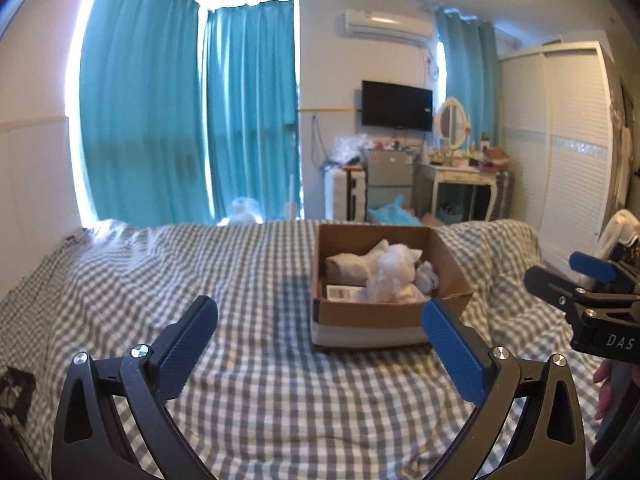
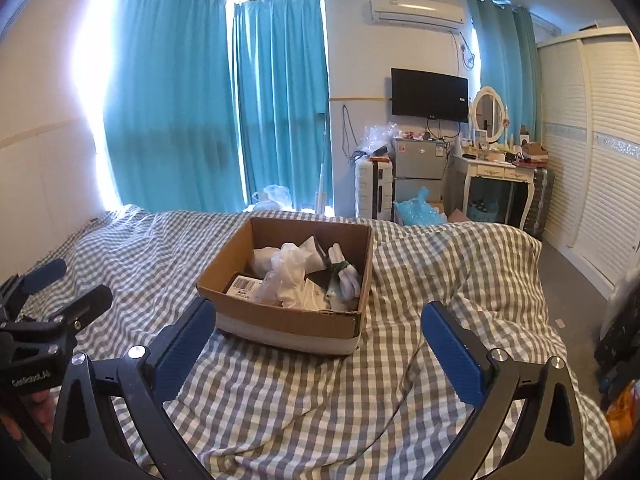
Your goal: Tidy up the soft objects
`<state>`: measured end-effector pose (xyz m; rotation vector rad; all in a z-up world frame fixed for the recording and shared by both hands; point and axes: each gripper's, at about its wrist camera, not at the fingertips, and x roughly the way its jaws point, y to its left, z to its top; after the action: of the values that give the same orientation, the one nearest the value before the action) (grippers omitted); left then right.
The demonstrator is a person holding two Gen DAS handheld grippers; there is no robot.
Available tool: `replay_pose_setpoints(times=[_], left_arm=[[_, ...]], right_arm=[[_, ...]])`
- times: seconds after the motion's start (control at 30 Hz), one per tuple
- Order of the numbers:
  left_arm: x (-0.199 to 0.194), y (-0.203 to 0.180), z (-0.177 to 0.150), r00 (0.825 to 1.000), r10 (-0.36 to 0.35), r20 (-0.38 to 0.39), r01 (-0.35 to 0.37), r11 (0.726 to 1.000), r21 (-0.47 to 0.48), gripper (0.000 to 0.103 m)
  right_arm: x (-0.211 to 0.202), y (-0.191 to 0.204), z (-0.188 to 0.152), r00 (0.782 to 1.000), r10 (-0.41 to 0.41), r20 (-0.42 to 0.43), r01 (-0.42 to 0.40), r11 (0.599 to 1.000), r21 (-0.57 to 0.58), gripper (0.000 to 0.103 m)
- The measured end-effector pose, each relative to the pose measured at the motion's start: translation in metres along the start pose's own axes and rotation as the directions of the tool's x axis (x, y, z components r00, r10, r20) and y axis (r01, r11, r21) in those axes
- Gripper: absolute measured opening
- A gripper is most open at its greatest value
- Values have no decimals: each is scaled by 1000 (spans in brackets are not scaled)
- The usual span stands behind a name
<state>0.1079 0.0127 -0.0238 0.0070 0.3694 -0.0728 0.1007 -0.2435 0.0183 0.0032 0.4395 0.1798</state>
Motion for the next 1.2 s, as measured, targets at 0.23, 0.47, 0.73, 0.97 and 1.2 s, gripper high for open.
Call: replay_pose_setpoints(times=[0.23, 0.47, 0.73, 0.97, 1.2], left_arm=[[-4, 3, 0, 1000, -5, -3, 5, 1000, -17, 103], [-3, 2, 0, 1000, -10, -9, 9, 1000, -10, 103], [-2, 3, -2, 1000, -5, -18, 5, 1000, -13, 103], [-3, 3, -3, 1000, -5, -20, 5, 1000, -12, 103], [-3, 3, -3, 1000, -3, -17, 3, 1000, -9, 103]], right_arm=[[-5, 1, 3, 1000, -17, 7, 17, 1000, 7, 103], [-10, 2, 4, 1000, -3, 5, 3, 1000, 22, 103], [-10, 3, 4, 1000, -14, 9, 14, 1000, 17, 103], [-10, 4, 4, 1000, -27, 8, 26, 1000, 11, 103], [-9, 6, 3, 1000, -27, 6, 26, 1000, 10, 103]])
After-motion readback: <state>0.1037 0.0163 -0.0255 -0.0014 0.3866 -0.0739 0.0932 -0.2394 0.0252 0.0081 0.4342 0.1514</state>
